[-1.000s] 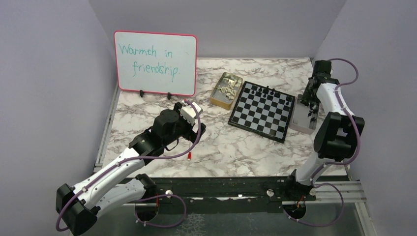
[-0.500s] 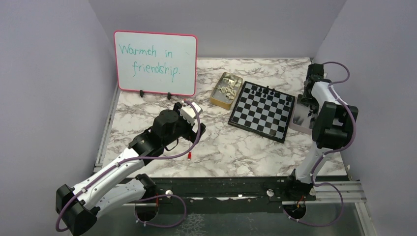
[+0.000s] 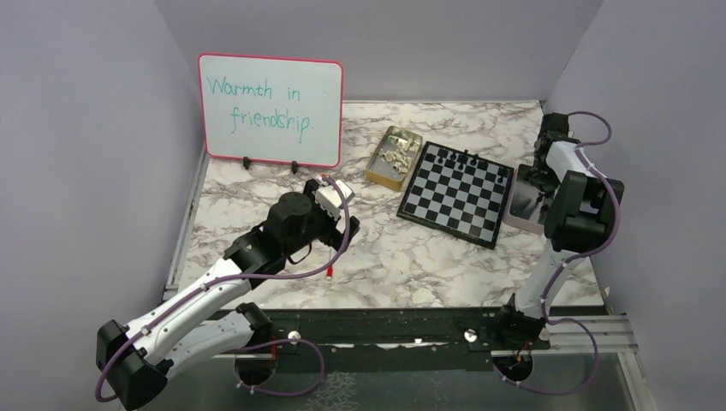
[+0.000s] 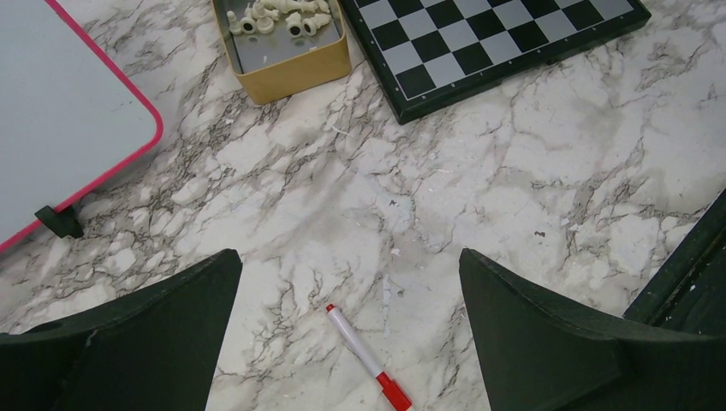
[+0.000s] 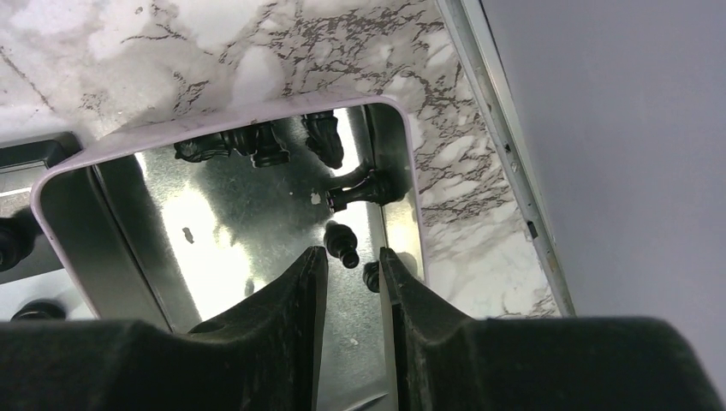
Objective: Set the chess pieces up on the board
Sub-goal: Pick up the chess piece from the storage box, then place the chess piece on the chessboard.
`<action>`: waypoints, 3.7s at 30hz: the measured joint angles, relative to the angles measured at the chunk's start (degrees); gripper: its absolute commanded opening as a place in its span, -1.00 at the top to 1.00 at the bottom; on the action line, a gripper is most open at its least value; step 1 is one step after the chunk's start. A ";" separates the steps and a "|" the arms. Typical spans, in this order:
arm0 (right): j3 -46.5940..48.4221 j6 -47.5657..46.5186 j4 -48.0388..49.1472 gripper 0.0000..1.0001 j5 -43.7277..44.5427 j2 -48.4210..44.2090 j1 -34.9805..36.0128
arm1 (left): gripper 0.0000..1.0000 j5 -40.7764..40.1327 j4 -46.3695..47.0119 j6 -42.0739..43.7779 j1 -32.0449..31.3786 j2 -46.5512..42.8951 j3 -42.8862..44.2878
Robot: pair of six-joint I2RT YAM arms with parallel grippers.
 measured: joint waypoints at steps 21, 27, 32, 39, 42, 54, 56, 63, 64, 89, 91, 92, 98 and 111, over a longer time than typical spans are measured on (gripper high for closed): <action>0.00 -0.02 -0.31 0.43 -3.37 2.47 -0.96 | -0.98 -0.02 0.00 0.00 0.00 -0.09 0.00; 0.22 -0.04 -1.25 0.51 -3.43 3.13 -0.96 | -0.98 -0.02 0.00 0.00 0.00 -0.33 0.00; 0.57 -0.07 -1.27 0.67 -3.43 3.13 -0.96 | -0.98 -0.02 0.00 0.02 0.00 -0.33 0.00; 0.76 -0.04 -1.66 0.82 -3.43 3.13 -0.96 | -0.98 -0.02 0.00 0.02 0.00 -0.33 0.00; 0.83 -0.02 -1.77 0.84 -3.41 3.13 -0.96 | -0.98 -0.02 0.00 0.00 0.00 -0.33 0.00; 2.05 0.70 -5.84 0.90 -3.72 0.37 -0.96 | -0.98 -0.02 0.00 0.00 0.00 -0.48 0.00; 2.62 0.92 -6.23 0.91 -4.24 -1.05 -0.96 | -0.98 -0.02 0.00 0.00 0.00 -0.57 0.00; 5.88 1.46 -7.98 0.92 -6.97 -5.05 -0.46 | -0.98 0.00 0.00 0.00 0.00 -0.55 0.00; 5.90 1.51 -8.09 0.92 -7.50 -5.55 -0.28 | -0.98 0.00 0.00 0.00 0.00 -0.55 0.00; 8.72 4.57 -7.45 0.90 -18.56 1.11 18.62 | -0.98 0.44 0.33 0.02 -0.02 0.94 -0.02; 8.90 4.59 -7.43 0.89 -18.34 1.99 19.12 | -0.98 0.46 0.35 0.04 -0.02 1.01 -0.02; 9.18 4.59 -7.45 0.88 -18.03 2.40 19.28 | -0.98 0.46 0.35 0.04 -0.02 1.05 -0.02; 12.48 4.52 -7.23 0.87 -16.09 4.87 19.58 | -0.98 0.46 0.35 0.15 -0.02 1.40 -0.04; 15.69 4.50 -7.23 0.85 -14.51 8.83 19.69 | -0.98 1.03 0.35 0.20 -0.02 1.42 -0.04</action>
